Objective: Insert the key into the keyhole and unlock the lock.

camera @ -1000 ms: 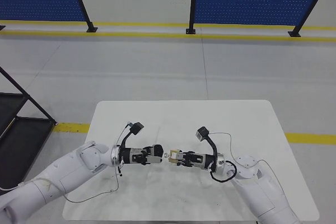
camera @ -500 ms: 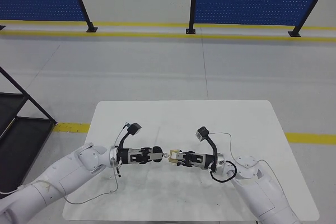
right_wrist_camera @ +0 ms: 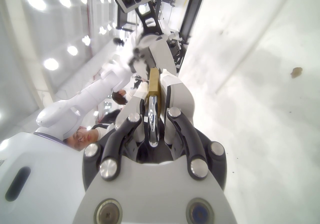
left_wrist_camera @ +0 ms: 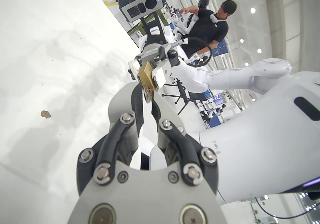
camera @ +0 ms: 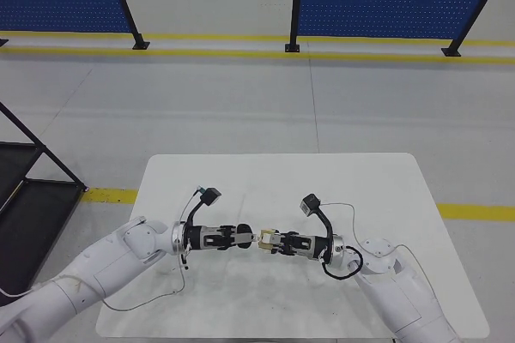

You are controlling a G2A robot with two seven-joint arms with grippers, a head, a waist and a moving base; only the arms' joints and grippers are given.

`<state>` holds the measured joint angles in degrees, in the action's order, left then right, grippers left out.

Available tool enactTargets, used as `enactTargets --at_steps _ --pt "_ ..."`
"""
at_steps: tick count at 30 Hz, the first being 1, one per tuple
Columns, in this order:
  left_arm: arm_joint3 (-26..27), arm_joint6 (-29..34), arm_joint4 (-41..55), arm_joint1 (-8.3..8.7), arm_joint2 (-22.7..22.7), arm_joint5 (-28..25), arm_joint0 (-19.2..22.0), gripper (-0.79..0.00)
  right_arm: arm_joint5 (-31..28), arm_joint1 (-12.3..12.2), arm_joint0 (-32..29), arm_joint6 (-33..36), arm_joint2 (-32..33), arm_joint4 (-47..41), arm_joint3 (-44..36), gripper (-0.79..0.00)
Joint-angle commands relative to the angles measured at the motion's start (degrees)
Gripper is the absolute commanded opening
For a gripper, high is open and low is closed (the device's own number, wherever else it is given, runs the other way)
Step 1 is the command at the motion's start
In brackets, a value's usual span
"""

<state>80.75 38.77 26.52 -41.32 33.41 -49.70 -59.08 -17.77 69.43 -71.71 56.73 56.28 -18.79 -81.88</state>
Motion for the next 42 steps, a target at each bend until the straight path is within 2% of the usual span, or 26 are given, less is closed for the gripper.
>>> enactTargets --at_steps 1,13,22,42 --pt "-0.15 0.26 -0.17 -0.26 0.21 0.24 -0.05 -0.785 0.00 0.00 0.00 0.00 0.00 0.00 0.00 -0.785" --pt "-0.72 1.51 -1.12 -1.71 1.78 0.55 -0.52 -0.785 0.00 0.00 0.00 0.00 0.00 0.00 0.00 -0.785" --pt "-0.48 0.54 -5.42 -2.54 3.28 -0.28 -1.29 -0.785 0.00 0.00 0.00 0.00 0.00 0.00 0.00 -0.785" --pt "2.02 -9.90 -23.84 -3.28 9.33 -3.27 -5.66 -0.785 0.00 0.00 0.00 0.00 0.00 0.00 0.00 -0.785"
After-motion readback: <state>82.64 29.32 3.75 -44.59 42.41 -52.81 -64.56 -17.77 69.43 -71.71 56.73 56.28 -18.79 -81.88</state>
